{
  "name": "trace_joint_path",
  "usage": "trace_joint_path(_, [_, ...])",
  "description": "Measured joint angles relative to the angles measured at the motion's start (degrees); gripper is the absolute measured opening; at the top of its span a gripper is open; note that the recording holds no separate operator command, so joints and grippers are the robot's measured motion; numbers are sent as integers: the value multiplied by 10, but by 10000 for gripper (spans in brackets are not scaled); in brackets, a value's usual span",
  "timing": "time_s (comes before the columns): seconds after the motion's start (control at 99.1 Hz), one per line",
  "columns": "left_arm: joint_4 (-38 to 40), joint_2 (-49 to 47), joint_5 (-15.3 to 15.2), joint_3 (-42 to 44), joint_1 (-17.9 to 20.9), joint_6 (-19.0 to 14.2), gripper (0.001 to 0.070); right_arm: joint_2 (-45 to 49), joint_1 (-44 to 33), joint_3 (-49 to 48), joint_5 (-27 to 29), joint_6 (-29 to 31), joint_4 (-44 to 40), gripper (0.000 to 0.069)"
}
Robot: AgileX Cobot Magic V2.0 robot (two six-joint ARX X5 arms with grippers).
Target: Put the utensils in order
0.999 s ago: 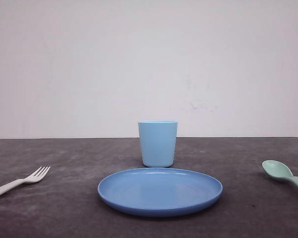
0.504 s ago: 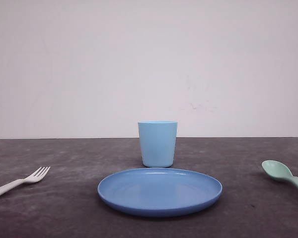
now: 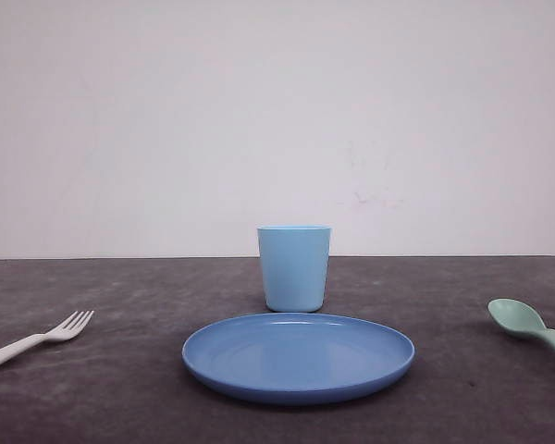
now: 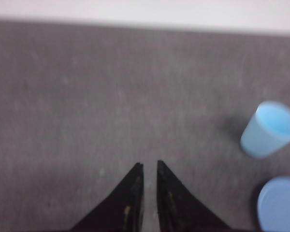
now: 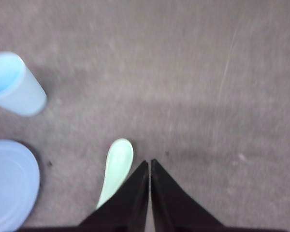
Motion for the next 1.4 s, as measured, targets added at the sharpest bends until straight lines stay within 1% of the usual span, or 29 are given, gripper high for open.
trace_joint_path(0.131, [-6,37,-26,0,-7,10,26,31,0,0,25,-6,-2,7])
trace_joint_path(0.404, [-10,53,-27,0,-7,12,27,41,0,0,26,-11,-11,8])
trace_joint_path(0.454, [-10,53,-27,0,-7,12,39,41,0,0,26,-11,-12,31])
trace_joint_path(0.494, [-10,53,-27,0,-7,12,68,41,0,0,26,-11,-14,82])
trace_joint_path(0.535, [-10,53,-27,0,-7,12,122,41,0,0,26,-11,-14,160])
trace_joint_path(0.646, [-10,53,-27,0,-7,12,354,41,0,0,26,-11,-14,424])
trace_joint_path(0.696, [-10,53,-27,0,-7,12,437,41,0,0,26,-11,-14,520])
trace_joint_path(0.757, [-10,53,-27,0,-7,11,486,41,0,0,26,-11,-14,600])
trace_joint_path(0.827, [-10,53,-25,0,-7,9,503,41,0,0,26,-11,-15,655])
trace_joint_path(0.878, [-10,53,-18,0,-7,5,507,41,0,0,26,-11,-16,674])
trace_joint_path(0.908, [-10,53,-7,0,-7,-1,509,41,0,0,26,-11,-16,680])
trace_joint_path(0.968, [-13,55,11,0,-8,-8,510,41,0,0,26,-11,-19,679])
trace_joint_path(1.019, [-20,61,19,0,-13,-12,510,41,0,0,26,-11,-19,679])
trace_joint_path(1.12, [-46,85,20,0,-35,-21,510,41,0,0,26,-11,-21,679])
trace_joint_path(1.211, [-66,115,20,0,-63,-25,510,41,0,0,26,-11,-27,679])
trace_joint_path(1.402, [-63,197,15,0,-130,-34,510,41,0,0,26,-11,-32,681])
